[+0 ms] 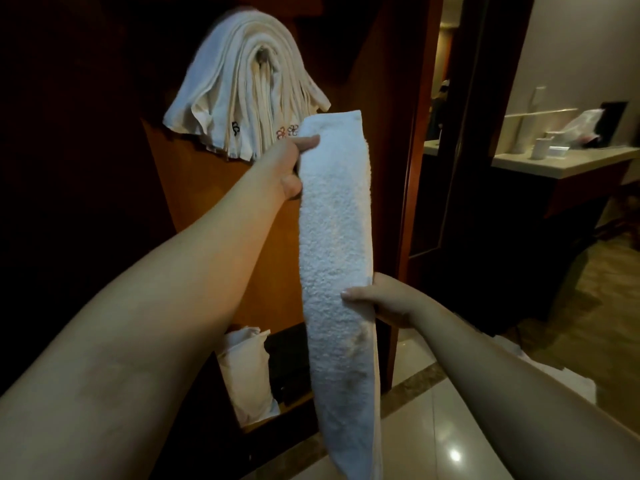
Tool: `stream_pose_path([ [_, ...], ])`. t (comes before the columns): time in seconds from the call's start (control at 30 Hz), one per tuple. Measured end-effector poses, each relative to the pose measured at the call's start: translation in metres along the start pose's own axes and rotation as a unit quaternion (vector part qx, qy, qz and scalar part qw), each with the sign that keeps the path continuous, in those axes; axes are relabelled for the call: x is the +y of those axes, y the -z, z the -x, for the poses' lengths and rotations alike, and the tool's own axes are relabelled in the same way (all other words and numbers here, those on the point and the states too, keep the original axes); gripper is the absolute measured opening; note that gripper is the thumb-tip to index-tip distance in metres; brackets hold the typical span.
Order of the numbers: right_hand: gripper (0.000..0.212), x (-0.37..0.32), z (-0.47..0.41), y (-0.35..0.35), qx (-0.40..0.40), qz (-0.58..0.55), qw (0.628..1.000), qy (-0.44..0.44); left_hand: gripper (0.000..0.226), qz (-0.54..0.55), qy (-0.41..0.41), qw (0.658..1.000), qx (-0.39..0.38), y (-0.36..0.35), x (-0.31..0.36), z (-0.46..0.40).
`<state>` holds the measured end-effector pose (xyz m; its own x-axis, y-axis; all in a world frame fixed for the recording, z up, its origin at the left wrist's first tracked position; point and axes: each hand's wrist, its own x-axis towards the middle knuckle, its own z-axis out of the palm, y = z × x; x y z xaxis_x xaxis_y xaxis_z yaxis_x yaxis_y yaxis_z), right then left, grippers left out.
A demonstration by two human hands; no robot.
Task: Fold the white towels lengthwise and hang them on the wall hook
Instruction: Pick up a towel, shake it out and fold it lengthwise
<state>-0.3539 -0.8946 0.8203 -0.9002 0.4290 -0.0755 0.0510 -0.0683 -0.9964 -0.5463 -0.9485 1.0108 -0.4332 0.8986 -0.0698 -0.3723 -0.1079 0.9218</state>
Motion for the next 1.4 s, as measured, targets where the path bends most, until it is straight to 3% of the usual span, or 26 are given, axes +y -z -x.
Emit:
stream_pose_path([
  [0.23, 0.058, -0.011, 0.001, 0.004, 0.014, 0.018, 1.000, -0.021, 0.029, -0.026, -0.011, 1.000, 0.005, -0.011, 0.004, -0.019],
  [0.47, 0.045, -0.032, 0.005, -0.008, 0.041, -0.042, 0.998, 0.021, 0.040, -0.089, -0.019, 0.996, 0.024, -0.008, 0.002, -0.040],
  [0.57, 0.037, -0.045, 0.008, -0.005, 0.072, -0.092, 0.991, 0.058, 0.054, -0.201, -0.002, 0.979, -0.038, -0.003, -0.007, -0.035],
  [0.63, 0.032, -0.055, 0.007, 0.002, 0.103, -0.119, 0.985, 0.075, 0.072, -0.327, -0.009, 0.944, -0.033, 0.001, -0.020, -0.030],
  [0.7, 0.031, -0.063, 0.004, 0.009, 0.144, -0.131, 0.978, 0.081, 0.075, -0.384, -0.051, 0.922, -0.008, -0.001, -0.036, -0.019],
  [0.8, 0.027, -0.070, -0.002, 0.020, 0.215, -0.110, 0.967, 0.078, 0.050, -0.338, -0.185, 0.922, 0.042, -0.009, -0.056, 0.008],
  [0.87, 0.035, -0.076, -0.005, 0.023, 0.273, -0.010, 0.959, 0.071, 0.039, -0.288, -0.240, 0.926, 0.043, -0.013, -0.070, 0.031],
  [0.9, 0.041, -0.080, -0.006, 0.023, 0.297, 0.050, 0.951, 0.072, 0.044, -0.267, -0.247, 0.931, 0.030, -0.014, -0.077, 0.044],
  [1.0, 0.037, -0.096, -0.009, 0.019, 0.334, 0.130, 0.930, 0.083, 0.066, -0.247, -0.222, 0.942, -0.055, -0.020, -0.099, 0.073],
  [1.1, 0.037, -0.116, -0.008, 0.017, 0.373, 0.186, 0.903, 0.103, 0.080, -0.259, -0.127, 0.950, -0.122, -0.034, -0.124, 0.076],
  [1.23, 0.050, -0.144, -0.005, 0.026, 0.387, 0.190, 0.895, 0.111, 0.087, -0.245, -0.080, 0.959, -0.119, -0.051, -0.164, 0.062],
  [1.3, 0.053, -0.161, -0.004, 0.032, 0.402, 0.178, 0.890, 0.118, 0.102, -0.227, -0.050, 0.962, -0.146, -0.063, -0.177, 0.051],
  [1.4, 0.058, -0.185, -0.002, 0.034, 0.428, 0.158, 0.880, 0.129, 0.113, -0.140, 0.001, 0.975, -0.170, -0.087, -0.178, 0.037],
])
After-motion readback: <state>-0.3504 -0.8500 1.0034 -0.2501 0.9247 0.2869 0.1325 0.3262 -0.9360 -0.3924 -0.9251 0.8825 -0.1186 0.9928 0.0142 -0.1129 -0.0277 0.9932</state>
